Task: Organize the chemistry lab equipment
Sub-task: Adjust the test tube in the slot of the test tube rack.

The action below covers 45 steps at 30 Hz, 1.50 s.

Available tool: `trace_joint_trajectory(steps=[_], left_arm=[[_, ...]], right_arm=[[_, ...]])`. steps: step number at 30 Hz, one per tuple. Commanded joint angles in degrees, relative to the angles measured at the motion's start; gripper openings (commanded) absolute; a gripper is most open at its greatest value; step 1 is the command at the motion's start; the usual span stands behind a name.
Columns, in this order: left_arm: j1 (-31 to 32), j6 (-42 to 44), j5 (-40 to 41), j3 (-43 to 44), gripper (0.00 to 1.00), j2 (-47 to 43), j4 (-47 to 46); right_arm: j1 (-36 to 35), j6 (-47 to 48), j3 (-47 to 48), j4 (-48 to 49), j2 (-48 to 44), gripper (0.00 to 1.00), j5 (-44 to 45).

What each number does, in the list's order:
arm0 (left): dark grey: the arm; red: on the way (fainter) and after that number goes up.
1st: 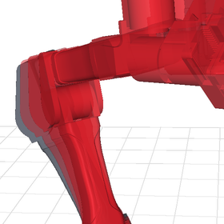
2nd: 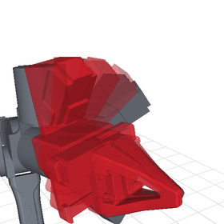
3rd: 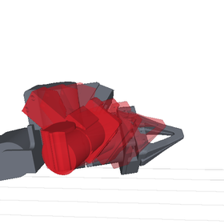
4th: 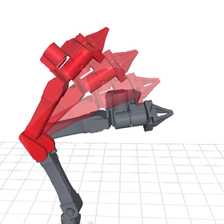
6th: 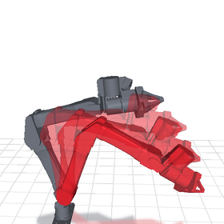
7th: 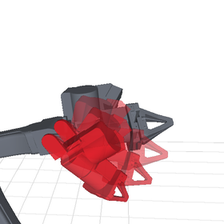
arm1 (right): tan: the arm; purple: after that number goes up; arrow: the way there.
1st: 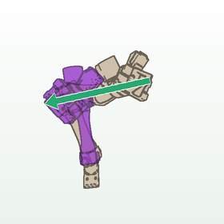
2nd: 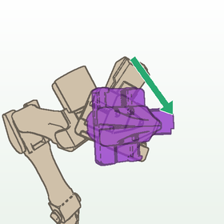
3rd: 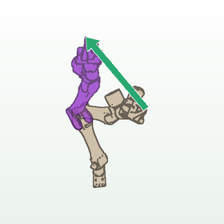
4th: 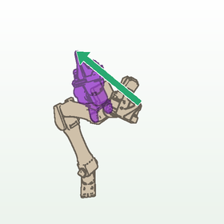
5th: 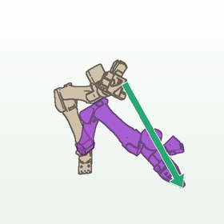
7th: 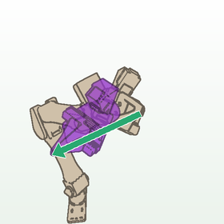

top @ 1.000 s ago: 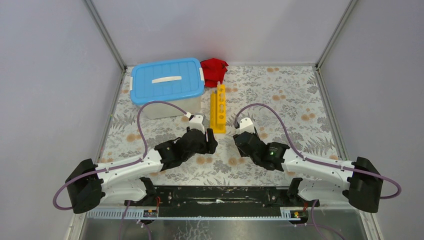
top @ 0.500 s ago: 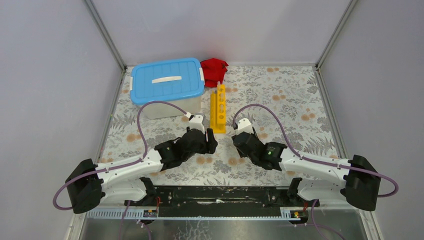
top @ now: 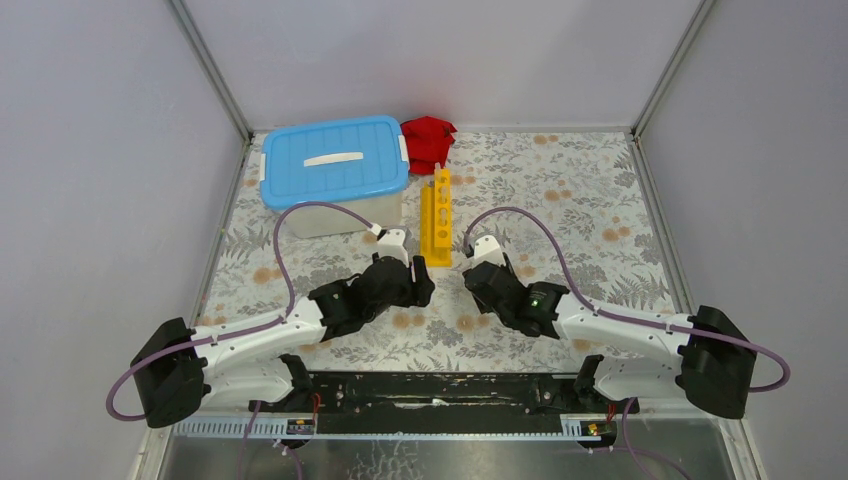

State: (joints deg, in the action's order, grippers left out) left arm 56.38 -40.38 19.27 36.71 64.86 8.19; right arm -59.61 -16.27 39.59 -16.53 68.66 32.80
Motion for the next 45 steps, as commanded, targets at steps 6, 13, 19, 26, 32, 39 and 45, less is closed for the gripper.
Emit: trace_joint_trajectory(steps=[6, 13, 19, 26, 32, 39, 45], left_arm=[[-1.21, 0.3, -0.74, -0.8, 0.68, 0.4, -4.13], [-1.71, 0.3, -1.33, -1.26, 0.68, 0.6, -4.58], [-1.95, 0.3, -1.72, -1.46, 0.68, 0.79, -4.91], [-2.15, 0.24, -1.93, -1.47, 0.68, 0.96, -5.02], [-2.23, 0.26, -2.06, -1.61, 0.68, 1.13, -5.19], [-2.39, 0.3, -1.86, -1.4, 0.68, 0.48, -4.9], [-2.4, 0.47, 0.05, 0.04, 0.69, -1.31, -3.79]], right_arm=[[1.83, 0.95, 2.07, 3.17, 1.09, 0.55, -0.32], [2.89, 1.15, 2.08, 3.63, 1.3, 0.55, -0.3], [3.52, 1.34, 1.85, 4.09, 1.47, 0.55, -0.55], [4.4, 1.55, 1.71, 4.65, 1.47, 0.55, -1.02], [4.82, 1.75, 1.63, 5.06, 1.57, 0.55, -1.27], [4.87, 2.13, 1.9, 5.13, -1.45, 0.55, -1.89], [4.86, 2.13, 4.26, 3.35, -5.82, 0.56, 0.41]])
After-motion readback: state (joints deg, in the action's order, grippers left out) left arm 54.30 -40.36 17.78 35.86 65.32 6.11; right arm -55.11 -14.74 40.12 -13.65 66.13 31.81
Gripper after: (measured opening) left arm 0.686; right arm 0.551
